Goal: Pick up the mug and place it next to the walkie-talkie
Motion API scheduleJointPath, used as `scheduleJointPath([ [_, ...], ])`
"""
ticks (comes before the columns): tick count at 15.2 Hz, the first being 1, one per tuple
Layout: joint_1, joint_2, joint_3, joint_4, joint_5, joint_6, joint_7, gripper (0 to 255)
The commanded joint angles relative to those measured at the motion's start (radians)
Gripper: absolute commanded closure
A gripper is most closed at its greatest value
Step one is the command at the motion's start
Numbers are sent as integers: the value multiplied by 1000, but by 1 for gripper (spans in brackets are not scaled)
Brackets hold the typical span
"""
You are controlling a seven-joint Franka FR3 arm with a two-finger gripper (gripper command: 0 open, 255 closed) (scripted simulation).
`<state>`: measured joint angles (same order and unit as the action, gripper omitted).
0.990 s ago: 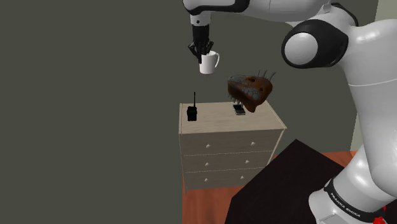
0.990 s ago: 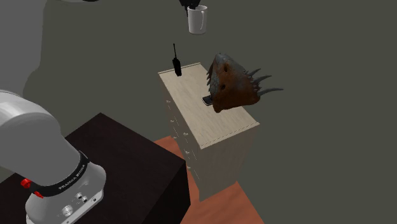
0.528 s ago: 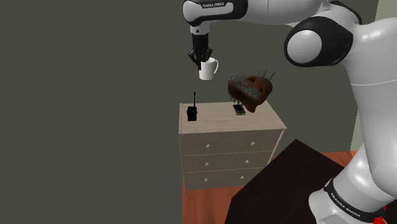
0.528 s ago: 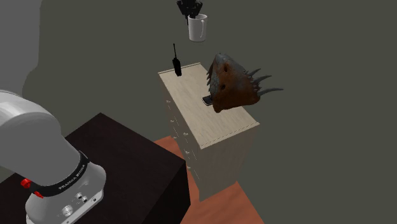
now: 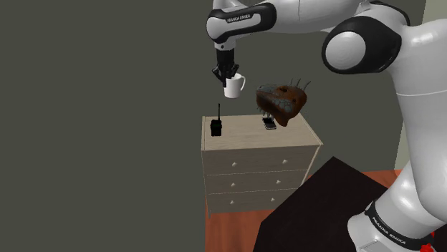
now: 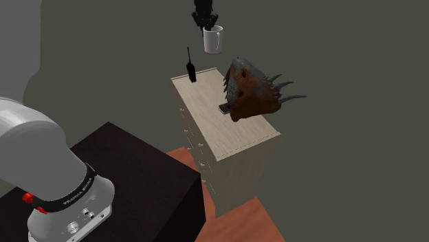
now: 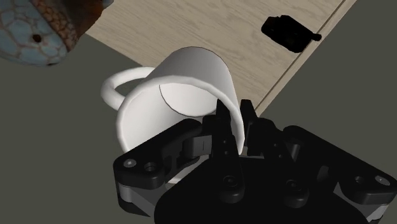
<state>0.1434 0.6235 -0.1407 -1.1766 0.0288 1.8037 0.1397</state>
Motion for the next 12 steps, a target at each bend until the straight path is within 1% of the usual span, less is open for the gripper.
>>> scheduleJointPath([
  [1,-1,6,0,-19,1,25,-1,255],
  [12,2,32,3,-124,3,157,1,255],
])
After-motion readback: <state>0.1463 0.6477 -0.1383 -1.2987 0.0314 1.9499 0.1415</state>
